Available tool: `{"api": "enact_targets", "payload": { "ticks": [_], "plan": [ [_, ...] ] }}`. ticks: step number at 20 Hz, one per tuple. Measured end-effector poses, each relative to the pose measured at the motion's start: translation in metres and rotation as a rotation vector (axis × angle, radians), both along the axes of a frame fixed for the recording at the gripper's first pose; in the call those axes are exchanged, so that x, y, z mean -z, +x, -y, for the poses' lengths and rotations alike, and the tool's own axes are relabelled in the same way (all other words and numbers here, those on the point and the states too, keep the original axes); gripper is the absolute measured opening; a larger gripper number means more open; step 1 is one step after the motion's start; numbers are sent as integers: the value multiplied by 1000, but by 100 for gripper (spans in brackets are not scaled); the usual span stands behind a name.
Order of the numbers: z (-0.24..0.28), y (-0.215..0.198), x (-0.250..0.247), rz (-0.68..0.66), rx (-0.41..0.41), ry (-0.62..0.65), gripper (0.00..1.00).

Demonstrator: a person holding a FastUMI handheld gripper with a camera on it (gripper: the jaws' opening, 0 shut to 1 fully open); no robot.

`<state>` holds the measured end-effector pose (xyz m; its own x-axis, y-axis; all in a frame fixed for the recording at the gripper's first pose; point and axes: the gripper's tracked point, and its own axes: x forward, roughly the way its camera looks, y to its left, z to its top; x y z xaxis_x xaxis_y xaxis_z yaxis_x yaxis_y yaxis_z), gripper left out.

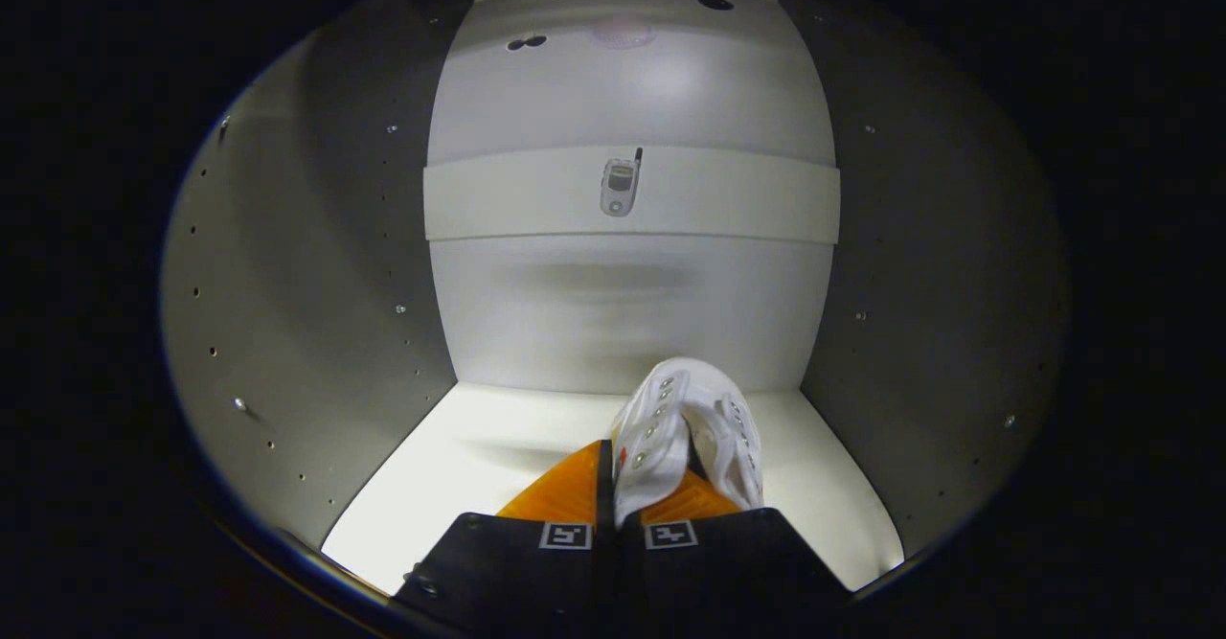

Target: Open the shoe cabinet door, grab the shoes and put them into the shoe cabinet, then close the shoe cabinet door.

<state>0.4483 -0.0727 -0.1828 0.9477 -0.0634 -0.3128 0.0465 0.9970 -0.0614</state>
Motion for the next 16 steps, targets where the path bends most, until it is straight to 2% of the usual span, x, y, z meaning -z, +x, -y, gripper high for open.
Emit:
{"api": "enact_targets", "payload": {
  "ticks": [5,6,8,10,14,16],
  "plan": [
    [-9,-8,2,-8,-16,15,16],
    [-12,-9,1,-4,-25,13,29],
    [-17,-16,-2,8,-29,24,36],
    [-18,-19,-2,22,-15,36,39],
    [-27,-35,-12,58,-20,64,96],
    [-30,-45,-16,59,-14,56,96]
  ]
}}
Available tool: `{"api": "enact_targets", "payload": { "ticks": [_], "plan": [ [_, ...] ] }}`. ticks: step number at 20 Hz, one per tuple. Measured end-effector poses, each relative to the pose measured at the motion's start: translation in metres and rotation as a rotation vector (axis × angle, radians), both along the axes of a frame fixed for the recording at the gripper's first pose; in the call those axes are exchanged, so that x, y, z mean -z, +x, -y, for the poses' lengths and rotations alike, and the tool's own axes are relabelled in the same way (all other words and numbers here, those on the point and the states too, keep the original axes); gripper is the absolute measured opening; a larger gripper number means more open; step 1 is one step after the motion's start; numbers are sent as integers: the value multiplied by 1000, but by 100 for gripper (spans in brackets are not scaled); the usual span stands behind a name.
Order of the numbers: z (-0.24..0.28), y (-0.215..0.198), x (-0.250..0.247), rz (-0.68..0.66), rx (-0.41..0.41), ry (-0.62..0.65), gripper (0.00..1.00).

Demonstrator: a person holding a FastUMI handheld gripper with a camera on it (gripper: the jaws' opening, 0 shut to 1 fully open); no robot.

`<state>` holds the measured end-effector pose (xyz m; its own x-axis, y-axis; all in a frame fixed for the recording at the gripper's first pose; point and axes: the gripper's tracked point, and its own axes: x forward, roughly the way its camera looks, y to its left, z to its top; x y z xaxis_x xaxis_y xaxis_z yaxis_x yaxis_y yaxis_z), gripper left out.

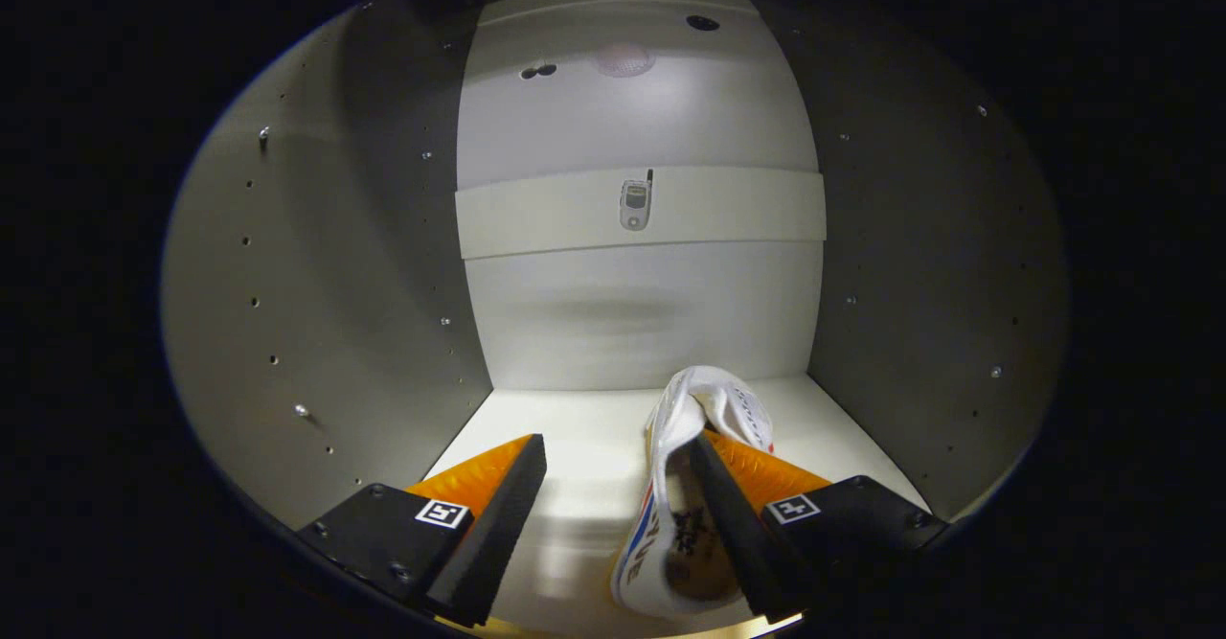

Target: Open the shoe cabinet door, grab the shoes and put them into the shoe cabinet, then close the shoe cabinet door.

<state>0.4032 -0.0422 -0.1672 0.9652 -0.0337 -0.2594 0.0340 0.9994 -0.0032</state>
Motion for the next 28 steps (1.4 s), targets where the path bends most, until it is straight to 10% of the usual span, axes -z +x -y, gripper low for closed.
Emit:
{"api": "enact_targets", "payload": {
  "ticks": [10,28],
  "plan": [
    [-7,-89,-65,100,45,15,96],
    [10,-420,-176,213,89,46,96]
  ]
}}
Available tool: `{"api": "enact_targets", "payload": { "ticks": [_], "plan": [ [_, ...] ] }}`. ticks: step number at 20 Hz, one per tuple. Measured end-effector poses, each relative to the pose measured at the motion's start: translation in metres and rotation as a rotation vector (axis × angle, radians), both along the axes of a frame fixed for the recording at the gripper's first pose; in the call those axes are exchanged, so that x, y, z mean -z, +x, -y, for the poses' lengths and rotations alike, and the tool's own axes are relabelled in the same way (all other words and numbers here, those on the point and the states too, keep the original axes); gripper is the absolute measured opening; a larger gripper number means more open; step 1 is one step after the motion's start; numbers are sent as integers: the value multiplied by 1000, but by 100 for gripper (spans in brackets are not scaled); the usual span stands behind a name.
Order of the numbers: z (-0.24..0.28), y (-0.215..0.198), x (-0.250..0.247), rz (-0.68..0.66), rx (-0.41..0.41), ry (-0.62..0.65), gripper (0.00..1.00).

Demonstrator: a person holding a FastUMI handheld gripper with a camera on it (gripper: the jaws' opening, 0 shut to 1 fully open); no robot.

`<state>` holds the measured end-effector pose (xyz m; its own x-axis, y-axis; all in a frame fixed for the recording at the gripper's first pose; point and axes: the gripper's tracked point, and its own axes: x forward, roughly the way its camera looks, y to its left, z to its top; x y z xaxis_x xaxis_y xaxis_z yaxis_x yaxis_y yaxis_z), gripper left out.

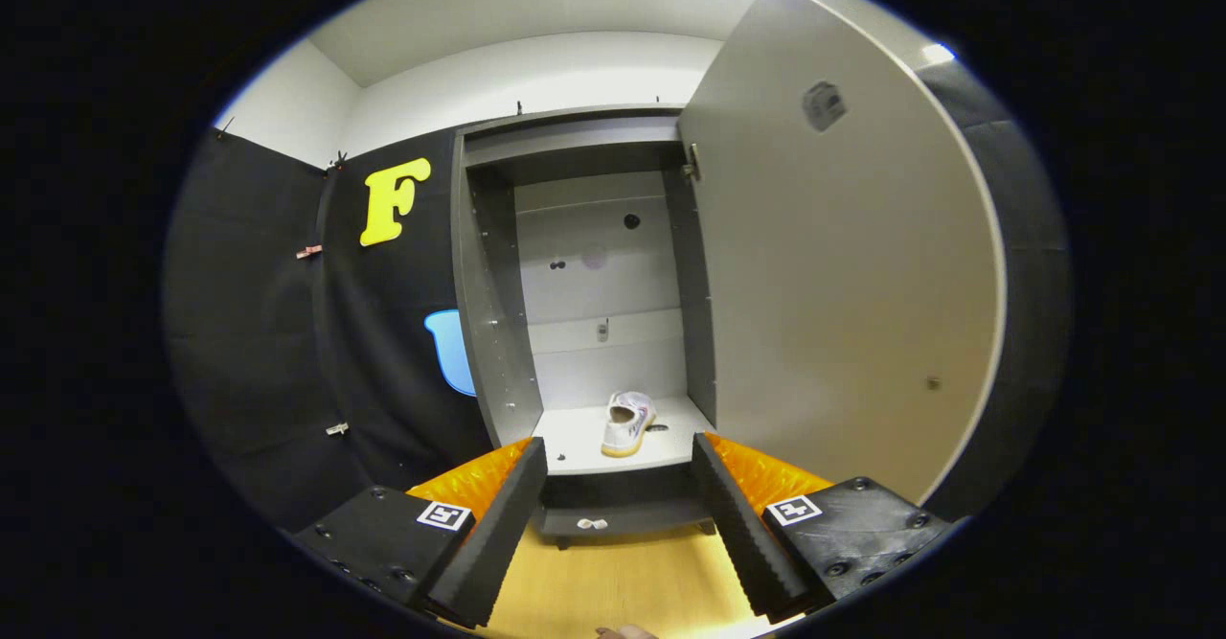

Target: Open the shoe cabinet door, grab the shoes and put them into the shoe cabinet, then close the shoe cabinet door.

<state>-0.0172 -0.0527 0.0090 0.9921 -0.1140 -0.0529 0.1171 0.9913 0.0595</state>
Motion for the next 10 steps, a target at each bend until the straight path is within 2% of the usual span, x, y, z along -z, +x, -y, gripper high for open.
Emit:
{"api": "enact_targets", "payload": {
  "ticks": [5,8,10],
  "plan": [
    [68,-67,-8,-11,69,8,96],
    [122,-92,-13,-1,124,-10,96],
    [151,-100,-18,7,131,-19,96]
  ]
}}
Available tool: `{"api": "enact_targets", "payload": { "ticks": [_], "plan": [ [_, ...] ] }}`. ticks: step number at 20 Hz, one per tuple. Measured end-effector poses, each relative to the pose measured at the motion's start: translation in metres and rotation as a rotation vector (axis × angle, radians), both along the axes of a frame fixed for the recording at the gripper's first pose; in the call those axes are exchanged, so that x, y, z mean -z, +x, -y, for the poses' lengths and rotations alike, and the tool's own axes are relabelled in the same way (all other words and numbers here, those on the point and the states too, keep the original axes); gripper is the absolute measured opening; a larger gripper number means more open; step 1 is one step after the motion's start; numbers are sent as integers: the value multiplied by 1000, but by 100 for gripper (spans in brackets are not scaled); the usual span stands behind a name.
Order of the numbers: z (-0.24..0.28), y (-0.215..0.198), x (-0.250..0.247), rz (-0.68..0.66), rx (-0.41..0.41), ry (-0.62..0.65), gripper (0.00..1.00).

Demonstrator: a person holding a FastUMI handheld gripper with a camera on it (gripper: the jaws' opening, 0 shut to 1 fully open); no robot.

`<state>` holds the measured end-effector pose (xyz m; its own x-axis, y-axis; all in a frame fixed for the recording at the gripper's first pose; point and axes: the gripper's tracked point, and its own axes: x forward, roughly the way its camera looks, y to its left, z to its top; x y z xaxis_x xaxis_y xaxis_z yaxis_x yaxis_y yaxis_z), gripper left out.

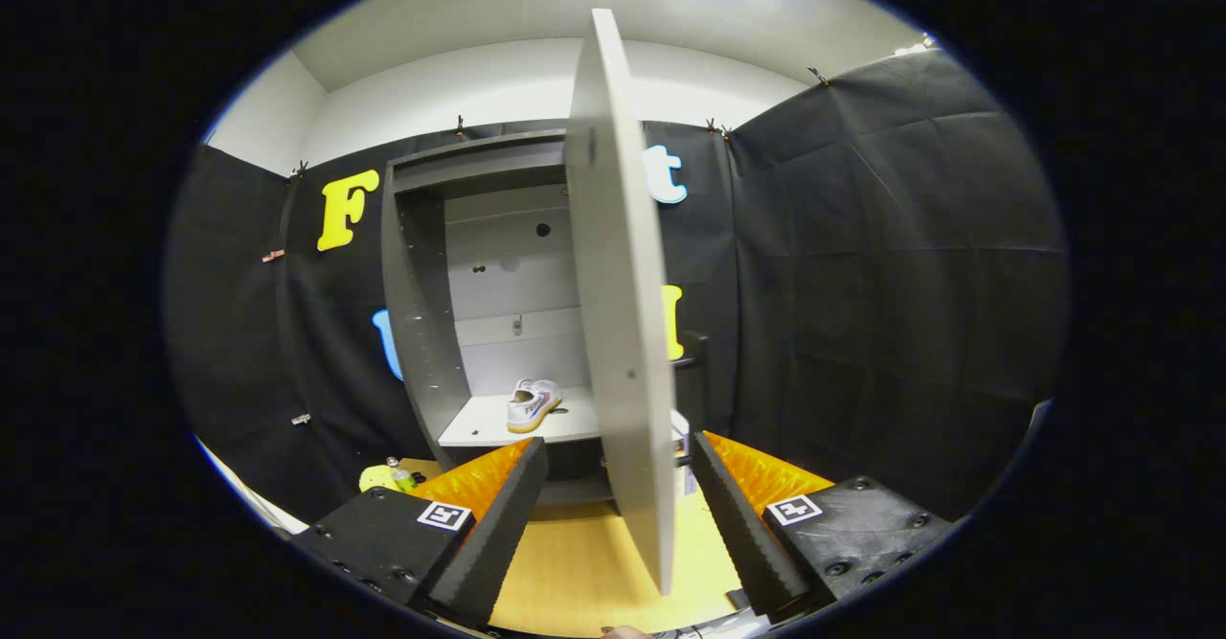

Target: Open the shoe cabinet door, grab the shoes and put them into the shoe cabinet, then close the shoe cabinet door.

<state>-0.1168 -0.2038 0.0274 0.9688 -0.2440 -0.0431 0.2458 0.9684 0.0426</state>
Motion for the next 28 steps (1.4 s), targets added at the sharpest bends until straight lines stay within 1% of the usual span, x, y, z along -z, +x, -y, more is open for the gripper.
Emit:
{"api": "enact_targets", "payload": {
  "ticks": [2,5,9,12,13,16,19,24,28],
  "plan": [
    [26,-3,-1,0,-7,-4,96],
    [49,14,1,-4,-41,-2,96],
    [75,48,14,-31,-123,39,96],
    [77,66,24,-57,-196,62,97],
    [79,71,27,-64,-200,62,98],
    [74,94,38,-65,-217,82,98],
    [68,100,39,-64,-211,81,98],
    [25,111,44,-64,-217,89,98],
    [-24,123,46,-57,-222,79,98]
  ]
}}
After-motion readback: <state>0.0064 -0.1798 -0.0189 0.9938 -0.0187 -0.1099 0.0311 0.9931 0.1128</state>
